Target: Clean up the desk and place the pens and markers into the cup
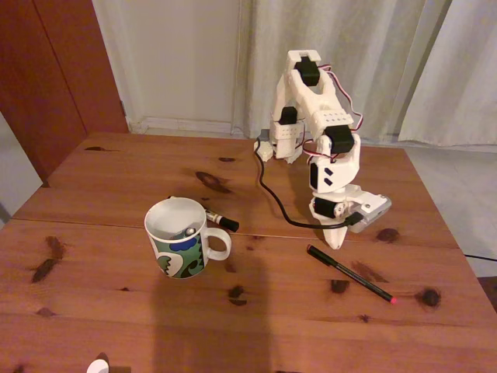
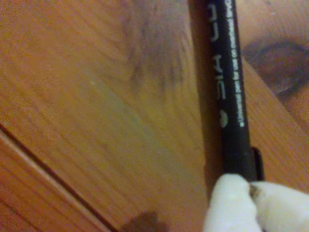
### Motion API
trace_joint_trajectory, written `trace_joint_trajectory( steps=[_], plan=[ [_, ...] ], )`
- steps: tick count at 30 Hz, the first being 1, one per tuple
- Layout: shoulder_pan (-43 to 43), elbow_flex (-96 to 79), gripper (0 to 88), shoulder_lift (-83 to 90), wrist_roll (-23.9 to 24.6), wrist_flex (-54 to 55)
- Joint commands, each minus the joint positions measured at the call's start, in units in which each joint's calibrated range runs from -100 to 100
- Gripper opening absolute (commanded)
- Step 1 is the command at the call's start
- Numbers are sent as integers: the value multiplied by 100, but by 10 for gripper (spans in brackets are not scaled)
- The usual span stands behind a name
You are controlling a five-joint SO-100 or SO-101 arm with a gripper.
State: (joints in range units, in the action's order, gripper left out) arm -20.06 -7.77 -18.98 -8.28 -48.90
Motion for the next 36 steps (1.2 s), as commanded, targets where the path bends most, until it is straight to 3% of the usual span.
trace_joint_trajectory(
  steps=[1,6,36],
  plan=[
    [32,443,7,90,26,-9],
    [48,362,7,82,225,0],
    [72,254,6,24,225,112]
  ],
)
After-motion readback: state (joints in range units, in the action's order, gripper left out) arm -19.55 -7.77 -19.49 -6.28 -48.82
